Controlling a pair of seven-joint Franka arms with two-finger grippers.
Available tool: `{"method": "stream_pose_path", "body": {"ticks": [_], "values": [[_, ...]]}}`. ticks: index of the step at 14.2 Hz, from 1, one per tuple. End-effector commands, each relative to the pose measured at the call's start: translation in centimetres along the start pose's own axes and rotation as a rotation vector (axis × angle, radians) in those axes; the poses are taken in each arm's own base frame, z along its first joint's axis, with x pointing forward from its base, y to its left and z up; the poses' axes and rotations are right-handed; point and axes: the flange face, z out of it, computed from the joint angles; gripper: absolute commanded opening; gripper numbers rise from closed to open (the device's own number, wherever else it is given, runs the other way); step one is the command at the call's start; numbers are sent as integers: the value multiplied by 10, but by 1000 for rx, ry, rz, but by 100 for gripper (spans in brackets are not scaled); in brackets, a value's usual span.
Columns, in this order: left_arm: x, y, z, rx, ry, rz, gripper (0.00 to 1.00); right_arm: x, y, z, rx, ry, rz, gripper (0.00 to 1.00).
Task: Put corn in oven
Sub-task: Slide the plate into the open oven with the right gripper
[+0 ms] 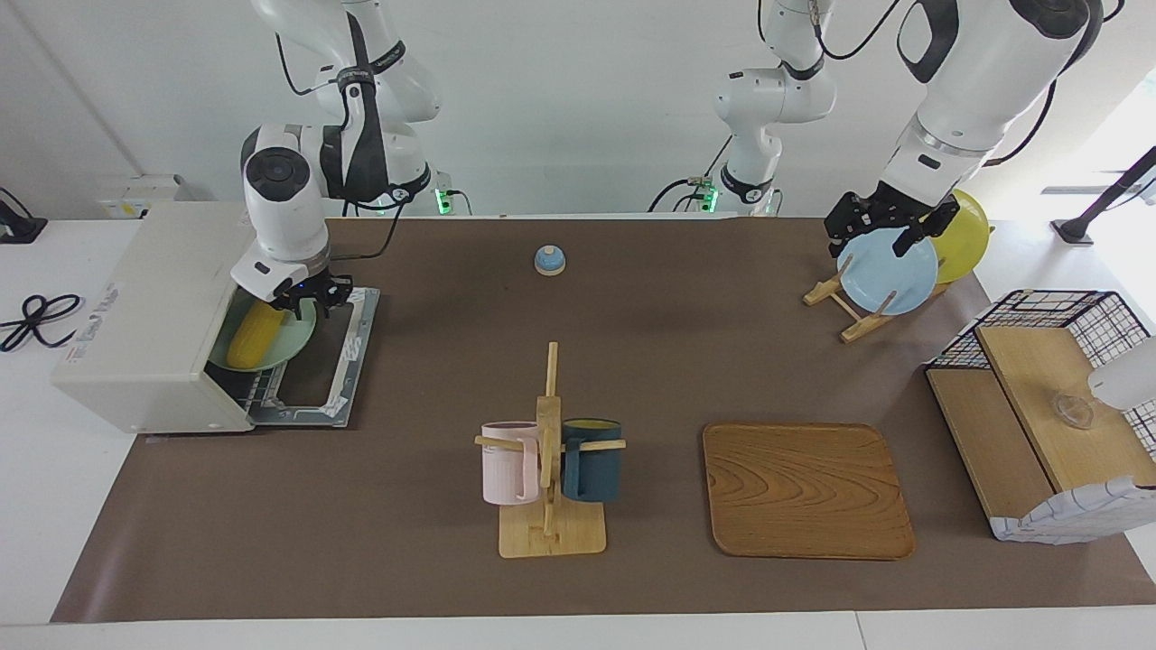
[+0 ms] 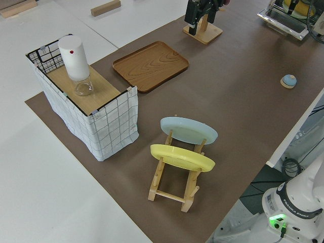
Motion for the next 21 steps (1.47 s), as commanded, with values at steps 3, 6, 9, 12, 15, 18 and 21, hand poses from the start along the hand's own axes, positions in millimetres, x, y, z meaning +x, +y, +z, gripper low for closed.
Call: {"method": "stream_pose_path", "body": {"ticks": [3,6,9,12,15,18,21], "values": [[-4,-3,-1,14,-5,-6,100,4,-54,31,19,-9,87,0],[-4,-3,0,14,-6,-6,100,-9,-57,56,26,-6,148,0],[-4,-3,0,14,-6,-6,100,-24,-58,70,31,-7,214,0],[-4,-3,-1,14,-5,-6,100,-36,-52,80,28,-31,239,0],[-4,-3,-1,14,-5,-6,100,-40,-35,86,30,-44,267,0],[-4,-3,-1,14,-5,-6,100,-49,-33,92,28,-60,272,0],[-4,-3,0,14,-6,-6,100,-52,-34,94,28,-65,272,0]]}}
